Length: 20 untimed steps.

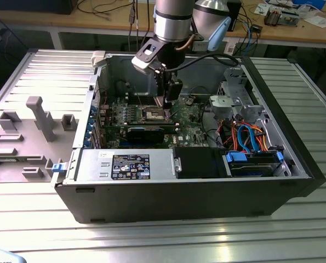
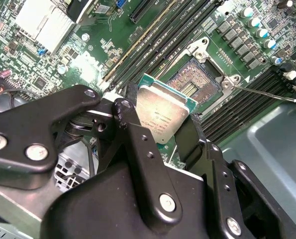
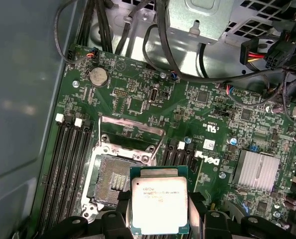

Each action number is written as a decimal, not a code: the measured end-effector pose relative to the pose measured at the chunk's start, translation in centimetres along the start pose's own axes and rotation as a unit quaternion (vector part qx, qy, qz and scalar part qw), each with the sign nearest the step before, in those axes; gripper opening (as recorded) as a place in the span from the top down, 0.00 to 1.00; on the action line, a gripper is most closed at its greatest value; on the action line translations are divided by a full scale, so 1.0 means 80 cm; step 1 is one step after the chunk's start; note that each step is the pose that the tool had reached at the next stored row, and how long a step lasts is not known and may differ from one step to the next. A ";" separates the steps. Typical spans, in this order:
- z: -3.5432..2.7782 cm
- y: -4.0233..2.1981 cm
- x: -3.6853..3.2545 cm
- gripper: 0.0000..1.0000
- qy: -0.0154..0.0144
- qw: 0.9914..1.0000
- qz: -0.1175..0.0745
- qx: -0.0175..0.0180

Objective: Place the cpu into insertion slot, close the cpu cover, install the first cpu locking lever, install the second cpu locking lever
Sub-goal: 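Place the cpu into insertion slot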

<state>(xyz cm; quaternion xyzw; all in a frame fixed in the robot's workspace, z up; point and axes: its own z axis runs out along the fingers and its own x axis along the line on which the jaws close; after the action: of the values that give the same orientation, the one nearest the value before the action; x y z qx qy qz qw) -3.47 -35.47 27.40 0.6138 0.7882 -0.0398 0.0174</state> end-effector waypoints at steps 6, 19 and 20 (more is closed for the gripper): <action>0.0004 0.0000 0.0000 0.45 -0.001 1.000 0.006 0.001; 0.0013 0.0000 0.0001 0.45 -0.002 1.000 0.019 0.002; 0.0014 0.0000 0.0001 0.45 -0.002 1.000 0.020 0.002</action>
<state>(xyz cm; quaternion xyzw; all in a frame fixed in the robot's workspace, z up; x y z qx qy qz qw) -3.47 -35.46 27.29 0.6295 0.7757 -0.0424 0.0183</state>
